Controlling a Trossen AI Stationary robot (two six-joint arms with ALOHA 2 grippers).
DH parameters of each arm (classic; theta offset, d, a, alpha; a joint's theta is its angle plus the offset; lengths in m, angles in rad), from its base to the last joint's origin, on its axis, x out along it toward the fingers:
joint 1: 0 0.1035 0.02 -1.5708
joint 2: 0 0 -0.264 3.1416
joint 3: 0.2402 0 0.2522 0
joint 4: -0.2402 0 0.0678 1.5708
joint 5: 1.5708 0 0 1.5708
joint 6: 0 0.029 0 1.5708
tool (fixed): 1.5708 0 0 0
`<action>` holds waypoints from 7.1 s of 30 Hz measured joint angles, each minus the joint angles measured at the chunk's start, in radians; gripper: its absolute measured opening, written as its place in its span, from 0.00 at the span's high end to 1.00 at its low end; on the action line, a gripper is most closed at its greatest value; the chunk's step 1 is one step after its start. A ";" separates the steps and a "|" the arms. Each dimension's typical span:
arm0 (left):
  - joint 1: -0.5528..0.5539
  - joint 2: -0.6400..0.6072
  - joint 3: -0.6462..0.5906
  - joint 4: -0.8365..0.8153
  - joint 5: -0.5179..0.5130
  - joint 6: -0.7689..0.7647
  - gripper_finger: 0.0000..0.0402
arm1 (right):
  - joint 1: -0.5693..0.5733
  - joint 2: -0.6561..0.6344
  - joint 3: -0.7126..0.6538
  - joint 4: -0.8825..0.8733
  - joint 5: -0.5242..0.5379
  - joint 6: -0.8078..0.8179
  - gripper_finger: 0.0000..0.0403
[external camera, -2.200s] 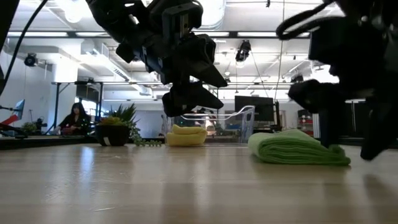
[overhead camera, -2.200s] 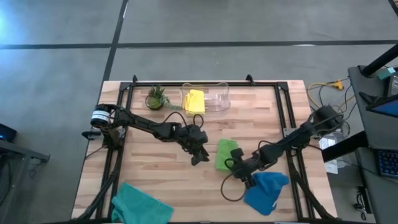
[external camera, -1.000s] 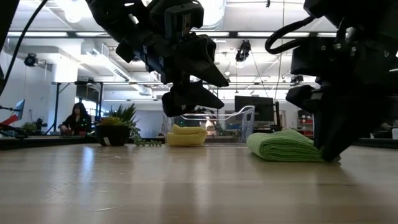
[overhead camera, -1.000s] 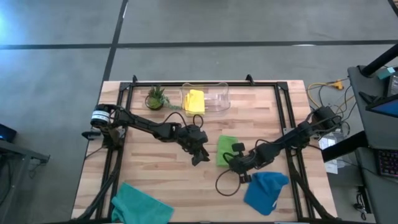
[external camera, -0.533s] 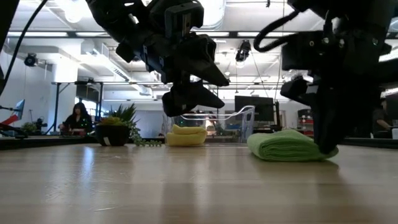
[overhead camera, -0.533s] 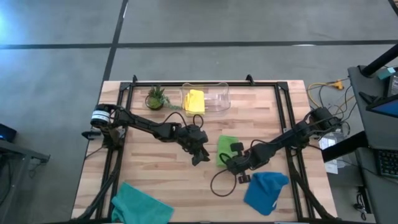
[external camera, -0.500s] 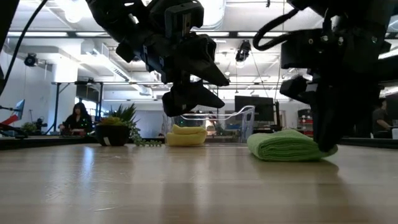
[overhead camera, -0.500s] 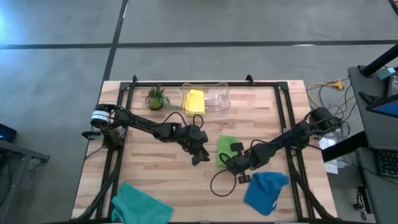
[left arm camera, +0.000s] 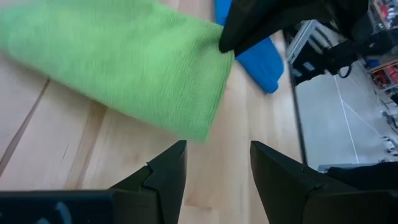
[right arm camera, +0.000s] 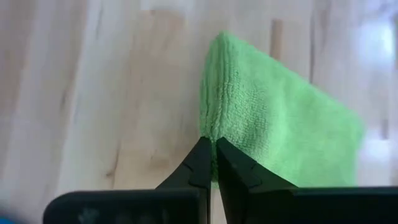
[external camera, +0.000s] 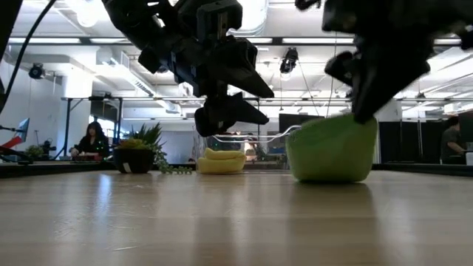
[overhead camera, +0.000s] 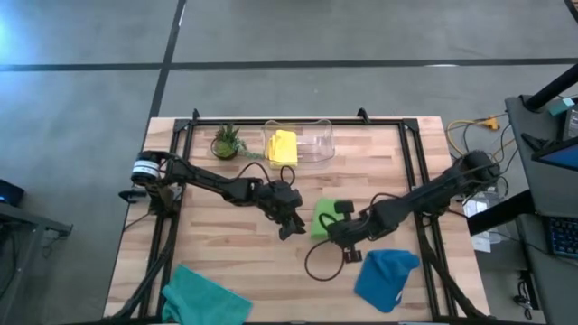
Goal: Fold microfiber towels
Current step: Put the green microfiber towel in the transparent bin
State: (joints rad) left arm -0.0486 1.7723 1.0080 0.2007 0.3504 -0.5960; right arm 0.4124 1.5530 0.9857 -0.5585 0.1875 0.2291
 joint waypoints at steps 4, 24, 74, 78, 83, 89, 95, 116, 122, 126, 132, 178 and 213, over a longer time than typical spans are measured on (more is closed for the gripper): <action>0.001 -0.033 0.000 0.009 -0.008 0.013 0.60 | -0.019 -0.047 0.027 -0.023 -0.002 -0.001 0.98; 0.003 -0.251 -0.002 -0.146 -0.149 0.135 0.60 | -0.129 -0.066 0.230 -0.154 -0.010 -0.141 0.98; 0.003 -0.896 -0.103 -0.500 -0.824 0.130 0.60 | -0.778 0.100 0.447 0.205 -0.368 -0.731 0.98; 0.003 -0.939 -0.150 -0.499 -0.830 0.106 0.60 | -0.796 0.185 0.502 0.245 -0.371 -0.731 0.98; 0.003 -0.978 -0.192 -0.498 -0.835 0.105 0.60 | -0.828 0.288 0.590 0.260 -0.371 -0.727 0.98; 0.003 -1.019 -0.220 -0.498 -0.835 0.104 0.60 | -0.855 0.338 0.684 0.205 -0.401 -0.700 0.98; 0.003 -1.023 -0.227 -0.496 -0.838 0.105 0.60 | -0.871 0.340 0.698 0.203 -0.400 -0.704 0.98; 0.003 -0.983 -0.227 -0.464 -0.831 0.104 0.60 | -0.888 0.467 0.686 0.214 -0.409 -0.785 0.98; 0.003 -0.979 -0.227 -0.463 -0.831 0.104 0.60 | -0.892 0.413 0.688 0.218 -0.403 -0.764 0.98; 0.003 -0.970 -0.227 -0.464 -0.831 0.104 0.60 | -0.898 0.375 0.690 0.233 -0.394 -0.802 0.98; 0.003 -0.933 -0.227 -0.439 -0.830 0.103 0.60 | -0.923 0.366 0.690 0.323 -0.326 -0.856 0.98; 0.003 -0.810 -0.224 -0.278 -0.790 0.103 0.60 | -0.891 0.426 0.604 0.196 -0.440 -0.752 0.98; 0.003 -0.808 -0.224 -0.276 -0.793 0.078 0.60 | -0.862 0.472 0.497 0.079 -0.617 -0.989 0.98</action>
State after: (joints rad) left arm -0.0452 0.9642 0.7837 -0.0756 -0.4427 -0.5182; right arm -0.4496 2.0254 1.4830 -0.4792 -0.4293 -0.7597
